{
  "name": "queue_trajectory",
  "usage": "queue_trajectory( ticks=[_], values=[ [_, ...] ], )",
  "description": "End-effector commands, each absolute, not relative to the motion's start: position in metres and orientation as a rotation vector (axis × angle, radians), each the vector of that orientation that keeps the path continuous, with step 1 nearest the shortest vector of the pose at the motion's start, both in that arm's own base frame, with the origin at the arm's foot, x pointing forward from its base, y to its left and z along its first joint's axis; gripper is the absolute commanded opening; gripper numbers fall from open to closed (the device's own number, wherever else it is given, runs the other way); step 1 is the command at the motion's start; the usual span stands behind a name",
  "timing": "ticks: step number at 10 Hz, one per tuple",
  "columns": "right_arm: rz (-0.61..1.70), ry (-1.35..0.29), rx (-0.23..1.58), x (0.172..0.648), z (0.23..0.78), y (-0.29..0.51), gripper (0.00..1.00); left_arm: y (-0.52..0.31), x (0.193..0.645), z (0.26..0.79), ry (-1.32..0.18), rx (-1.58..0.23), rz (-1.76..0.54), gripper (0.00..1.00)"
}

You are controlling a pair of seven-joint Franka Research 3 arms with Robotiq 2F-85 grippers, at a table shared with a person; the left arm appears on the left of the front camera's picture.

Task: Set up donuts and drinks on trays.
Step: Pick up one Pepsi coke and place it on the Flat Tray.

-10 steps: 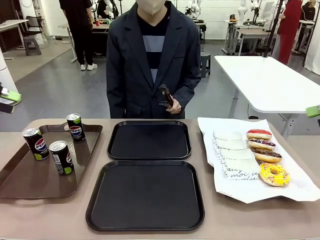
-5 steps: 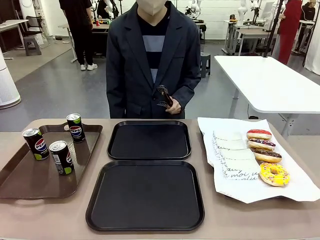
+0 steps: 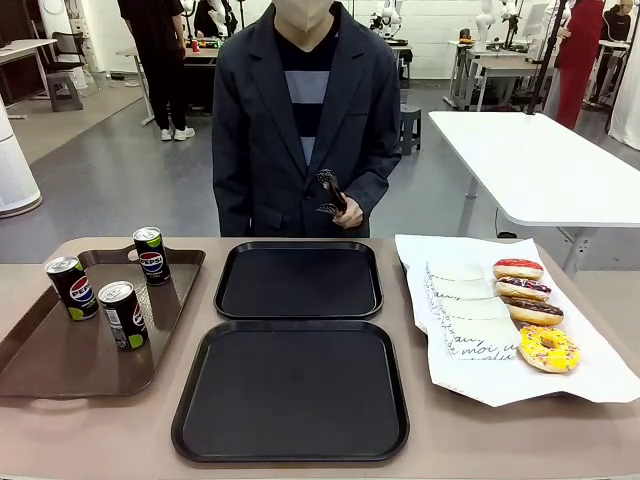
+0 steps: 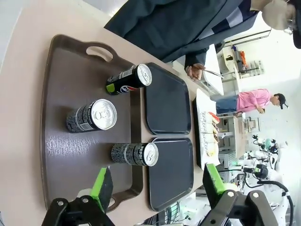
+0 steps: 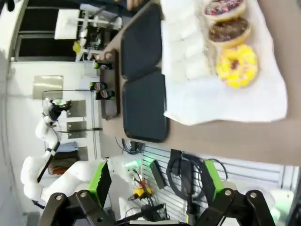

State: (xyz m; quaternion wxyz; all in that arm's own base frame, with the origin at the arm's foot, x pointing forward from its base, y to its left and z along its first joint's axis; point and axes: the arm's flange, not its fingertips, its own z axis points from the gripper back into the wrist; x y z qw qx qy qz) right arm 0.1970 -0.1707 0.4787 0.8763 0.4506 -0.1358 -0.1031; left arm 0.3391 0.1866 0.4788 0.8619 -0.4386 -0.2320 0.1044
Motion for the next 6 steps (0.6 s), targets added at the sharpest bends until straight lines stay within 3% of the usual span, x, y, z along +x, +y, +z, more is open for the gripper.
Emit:
queue_trajectory(
  ticks=[1, 6],
  values=[
    [-0.273, -0.275, 0.890, 0.192, 0.474, -0.186, 1.00, 0.184, 0.332, 0.483, -0.478, -0.860, 0.183, 1.00],
    [-0.215, -0.283, 0.940, 0.197, 0.479, -0.171, 1.00, 0.187, 0.339, 0.479, -0.487, -0.920, 0.219, 1.00]
  ],
)
